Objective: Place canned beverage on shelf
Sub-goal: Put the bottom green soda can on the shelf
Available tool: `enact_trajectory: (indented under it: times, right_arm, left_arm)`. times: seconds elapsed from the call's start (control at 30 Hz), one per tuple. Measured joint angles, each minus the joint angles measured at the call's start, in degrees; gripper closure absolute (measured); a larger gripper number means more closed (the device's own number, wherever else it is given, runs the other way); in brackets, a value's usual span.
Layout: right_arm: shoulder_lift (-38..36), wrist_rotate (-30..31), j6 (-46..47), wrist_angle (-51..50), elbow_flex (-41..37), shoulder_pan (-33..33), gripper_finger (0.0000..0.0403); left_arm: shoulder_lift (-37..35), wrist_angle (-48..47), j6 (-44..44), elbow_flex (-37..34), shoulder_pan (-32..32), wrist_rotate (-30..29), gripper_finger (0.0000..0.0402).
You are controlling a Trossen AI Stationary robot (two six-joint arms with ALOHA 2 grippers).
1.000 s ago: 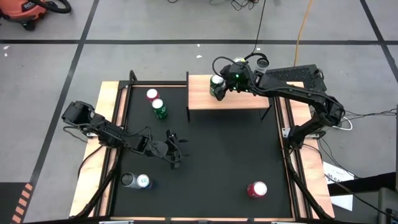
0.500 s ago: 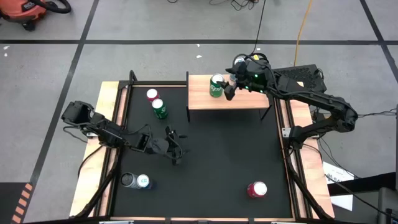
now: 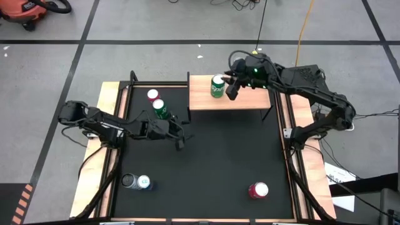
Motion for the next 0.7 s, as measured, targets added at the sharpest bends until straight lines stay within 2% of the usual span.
enact_trajectory:
  times: [0.13, 0.2, 0.7]
  right_arm:
    - [4.1, 0.0, -0.6, -4.1, 6.0, -0.5, 0.0375]
    - [5.7, 0.1, -0.6, -5.2, 6.5, -0.8, 0.0395]
    - [10.8, 0.0, 0.3, -9.5, 6.6, -1.9, 0.0402]
  left_arm:
    - [0.0, 0.0, -1.6, -0.2, -0.6, -0.1, 0.0087]
    - [0.0, -0.9, -2.6, -0.4, -1.2, -0.1, 0.0087]
    - [0.0, -1.9, -1.3, -0.5, -3.0, -1.5, 0.0087]
